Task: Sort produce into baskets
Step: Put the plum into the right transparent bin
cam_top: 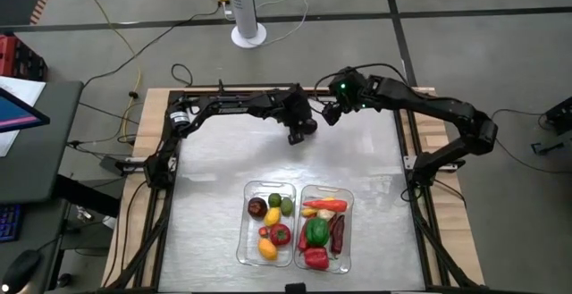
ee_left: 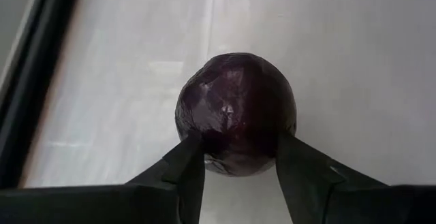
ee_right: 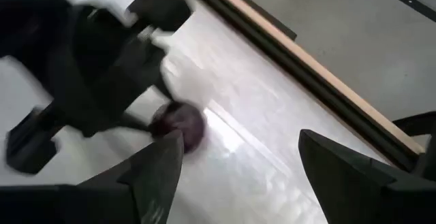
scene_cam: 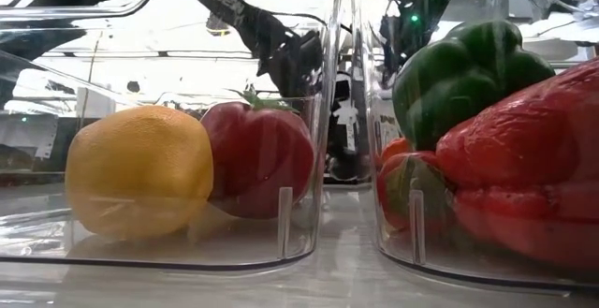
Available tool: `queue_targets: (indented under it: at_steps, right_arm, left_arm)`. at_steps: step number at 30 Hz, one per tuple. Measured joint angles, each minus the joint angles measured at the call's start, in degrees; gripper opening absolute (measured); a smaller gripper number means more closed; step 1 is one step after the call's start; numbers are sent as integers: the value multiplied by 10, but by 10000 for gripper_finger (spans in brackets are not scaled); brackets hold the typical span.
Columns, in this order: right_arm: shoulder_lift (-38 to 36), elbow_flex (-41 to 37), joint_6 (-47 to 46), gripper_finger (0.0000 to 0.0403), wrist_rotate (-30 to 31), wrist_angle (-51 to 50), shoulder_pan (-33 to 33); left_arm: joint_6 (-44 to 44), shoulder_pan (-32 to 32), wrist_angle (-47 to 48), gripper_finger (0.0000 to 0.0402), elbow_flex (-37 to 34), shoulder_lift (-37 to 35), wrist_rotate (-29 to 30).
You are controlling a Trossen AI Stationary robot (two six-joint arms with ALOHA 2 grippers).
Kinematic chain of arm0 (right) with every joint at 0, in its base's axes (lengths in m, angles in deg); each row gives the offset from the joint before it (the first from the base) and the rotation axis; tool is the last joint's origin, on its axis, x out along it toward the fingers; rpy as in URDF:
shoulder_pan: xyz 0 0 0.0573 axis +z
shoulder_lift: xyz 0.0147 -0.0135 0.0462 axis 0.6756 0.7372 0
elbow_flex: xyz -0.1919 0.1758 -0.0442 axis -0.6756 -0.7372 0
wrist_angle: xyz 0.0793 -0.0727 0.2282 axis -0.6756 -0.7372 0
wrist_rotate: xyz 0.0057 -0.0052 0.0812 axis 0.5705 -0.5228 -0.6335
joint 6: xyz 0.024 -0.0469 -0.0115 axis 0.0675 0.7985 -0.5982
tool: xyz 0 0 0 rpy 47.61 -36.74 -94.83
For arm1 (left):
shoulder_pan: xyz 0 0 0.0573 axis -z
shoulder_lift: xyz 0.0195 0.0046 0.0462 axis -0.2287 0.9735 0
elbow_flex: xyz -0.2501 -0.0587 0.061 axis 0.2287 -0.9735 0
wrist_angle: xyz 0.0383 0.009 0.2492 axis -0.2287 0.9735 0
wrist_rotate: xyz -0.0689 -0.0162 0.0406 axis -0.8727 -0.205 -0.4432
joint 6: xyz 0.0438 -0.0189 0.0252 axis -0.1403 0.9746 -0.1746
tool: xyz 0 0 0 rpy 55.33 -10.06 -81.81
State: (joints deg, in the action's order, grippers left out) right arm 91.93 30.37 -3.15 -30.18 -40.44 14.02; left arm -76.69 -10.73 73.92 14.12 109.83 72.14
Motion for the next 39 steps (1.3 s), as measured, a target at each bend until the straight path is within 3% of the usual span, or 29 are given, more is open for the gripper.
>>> queue_targets:
  at_steps: [8,15,19,30,39]
  right_arm:
    - [-38,0,9,317,1,-16,-25]
    - [-77,1,15,318,4,-3,-29]
    - [-93,1,23,318,-35,18,-17]
    - [-86,27,5,317,-25,53,62]
    - [-80,43,-5,317,47,52,100]
  left_arm:
    - [8,27,5,140,0,-6,-5]
    - [45,31,17,140,0,-72,-7]
    - [65,28,21,140,0,-102,-8]
    - [81,45,70,140,0,-139,4]
    - [124,75,77,140,0,-147,-4]
